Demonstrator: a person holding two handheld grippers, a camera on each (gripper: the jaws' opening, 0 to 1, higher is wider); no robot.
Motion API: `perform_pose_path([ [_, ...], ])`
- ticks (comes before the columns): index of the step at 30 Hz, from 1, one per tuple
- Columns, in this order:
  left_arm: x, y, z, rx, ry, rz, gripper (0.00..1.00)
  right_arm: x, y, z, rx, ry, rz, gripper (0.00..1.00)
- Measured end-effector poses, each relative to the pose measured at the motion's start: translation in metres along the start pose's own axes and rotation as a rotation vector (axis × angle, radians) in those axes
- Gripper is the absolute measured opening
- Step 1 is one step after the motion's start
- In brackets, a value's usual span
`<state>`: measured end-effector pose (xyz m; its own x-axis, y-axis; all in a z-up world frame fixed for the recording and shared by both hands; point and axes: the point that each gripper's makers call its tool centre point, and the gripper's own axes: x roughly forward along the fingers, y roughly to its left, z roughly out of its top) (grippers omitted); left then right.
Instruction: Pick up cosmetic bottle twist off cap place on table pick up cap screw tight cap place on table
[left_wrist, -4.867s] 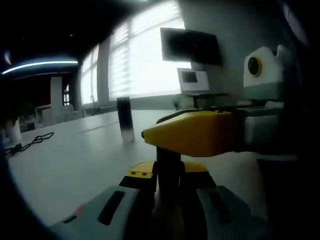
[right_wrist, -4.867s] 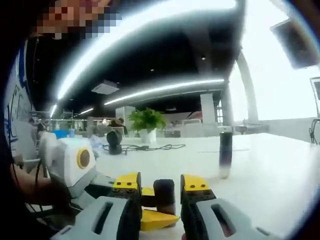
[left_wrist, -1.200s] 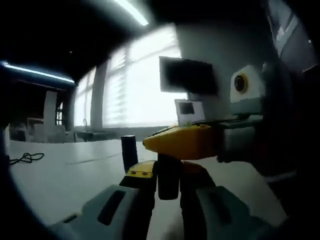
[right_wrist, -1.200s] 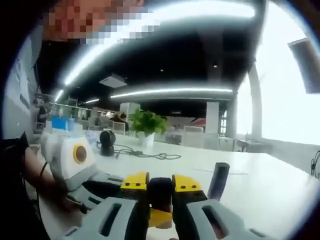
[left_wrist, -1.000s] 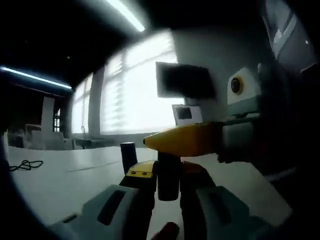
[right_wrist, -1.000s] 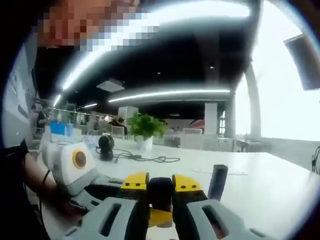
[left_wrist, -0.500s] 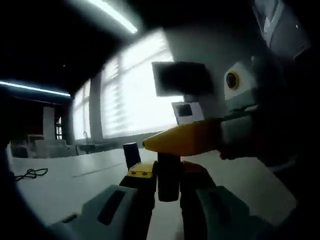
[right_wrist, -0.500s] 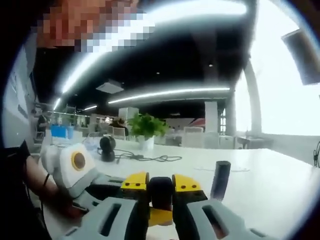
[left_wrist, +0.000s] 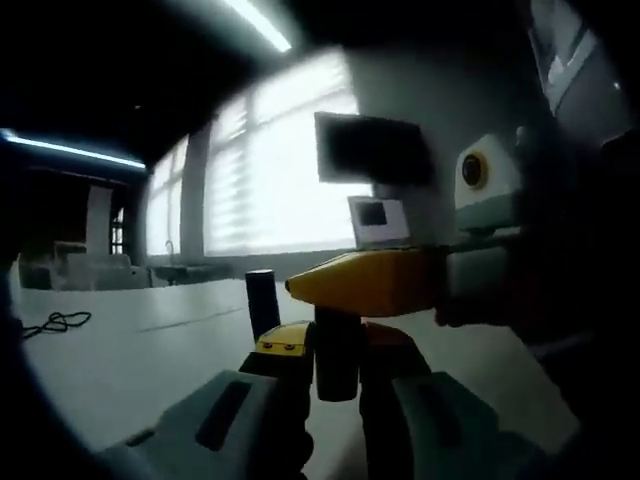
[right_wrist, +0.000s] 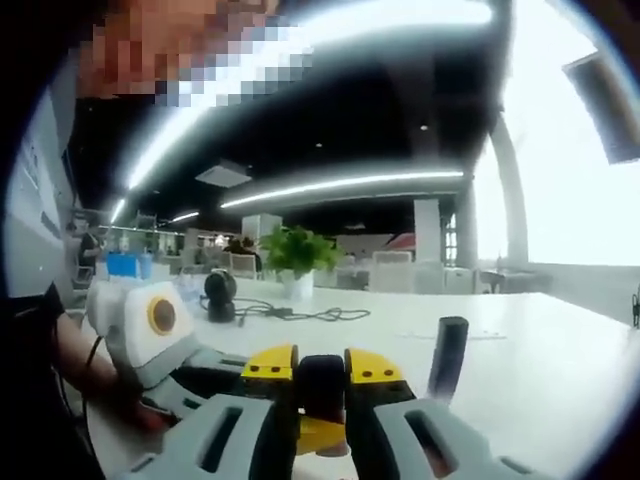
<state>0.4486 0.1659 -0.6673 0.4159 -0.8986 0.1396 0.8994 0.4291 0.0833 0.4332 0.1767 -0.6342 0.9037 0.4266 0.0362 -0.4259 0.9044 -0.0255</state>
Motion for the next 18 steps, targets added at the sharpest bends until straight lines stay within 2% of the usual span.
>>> perform_pose_path([
  [6, -0.0008, -0.0005, -0.0004, 0.005, -0.003, -0.001, 0.08, -0.0009, 0.0012, 0.0007, -0.011, -0.001, 0.008, 0.11],
  [8, -0.0010, 0.0017, 0.0063, 0.120, -0.044, -0.001, 0.08, -0.0016, 0.0017, 0.0035, -0.010, -0.013, 0.011, 0.11],
  [9, -0.0012, 0.0012, 0.0062, 0.127, -0.046, -0.001, 0.08, -0.0016, 0.0019, 0.0040, -0.020, -0.012, 0.011, 0.11],
  [15, -0.0023, 0.0015, 0.0024, 0.095, -0.020, 0.001, 0.07, -0.0012, 0.0013, 0.0008, -0.011, -0.007, 0.015, 0.11],
  [18, -0.0001, 0.0039, 0.0073, 0.074, -0.023, -0.003, 0.08, -0.0014, 0.0018, 0.0023, -0.008, -0.012, 0.017, 0.11],
])
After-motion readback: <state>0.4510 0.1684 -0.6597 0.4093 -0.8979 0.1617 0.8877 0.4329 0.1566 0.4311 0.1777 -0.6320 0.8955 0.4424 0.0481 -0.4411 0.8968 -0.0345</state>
